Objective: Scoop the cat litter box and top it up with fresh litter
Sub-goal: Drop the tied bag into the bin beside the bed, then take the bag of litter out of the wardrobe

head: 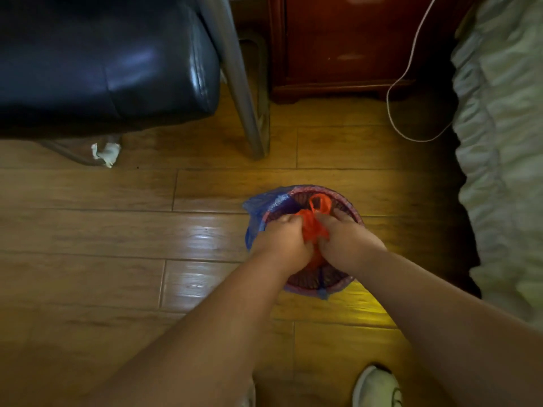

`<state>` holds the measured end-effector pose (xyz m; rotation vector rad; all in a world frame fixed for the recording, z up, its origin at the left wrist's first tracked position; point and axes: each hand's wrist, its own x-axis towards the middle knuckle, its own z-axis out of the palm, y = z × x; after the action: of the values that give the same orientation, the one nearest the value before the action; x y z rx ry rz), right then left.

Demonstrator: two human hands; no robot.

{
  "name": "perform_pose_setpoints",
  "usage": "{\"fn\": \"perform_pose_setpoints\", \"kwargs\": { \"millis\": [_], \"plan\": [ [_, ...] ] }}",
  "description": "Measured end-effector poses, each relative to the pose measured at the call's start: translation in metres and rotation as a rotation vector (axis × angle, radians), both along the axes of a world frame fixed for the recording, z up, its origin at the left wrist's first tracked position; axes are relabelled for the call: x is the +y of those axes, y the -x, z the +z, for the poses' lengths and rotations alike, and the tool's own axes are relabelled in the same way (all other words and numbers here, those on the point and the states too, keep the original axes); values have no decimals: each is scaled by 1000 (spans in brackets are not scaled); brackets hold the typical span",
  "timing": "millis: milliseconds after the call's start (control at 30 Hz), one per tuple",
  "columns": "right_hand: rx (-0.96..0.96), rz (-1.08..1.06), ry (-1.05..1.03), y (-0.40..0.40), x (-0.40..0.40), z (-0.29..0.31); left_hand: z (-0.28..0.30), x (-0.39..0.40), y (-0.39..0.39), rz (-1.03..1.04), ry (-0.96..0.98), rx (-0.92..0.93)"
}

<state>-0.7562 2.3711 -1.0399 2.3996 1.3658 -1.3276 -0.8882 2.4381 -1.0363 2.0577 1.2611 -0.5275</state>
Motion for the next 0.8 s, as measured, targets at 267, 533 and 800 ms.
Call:
{"fn": "perform_pose_setpoints", "kwargs": {
  "millis": [267, 533, 800],
  "plan": [
    [-105, -95, -120, 1, -3, 233, 224, 5, 5, 9, -203, 17],
    [-174, -140, -273, -2, -36, 502, 497, -18, 7, -24, -266, -156],
    [-260, -185, -445, -19, -110, 736, 734, -84, 15, -42, -368, -326]
  ]
}}
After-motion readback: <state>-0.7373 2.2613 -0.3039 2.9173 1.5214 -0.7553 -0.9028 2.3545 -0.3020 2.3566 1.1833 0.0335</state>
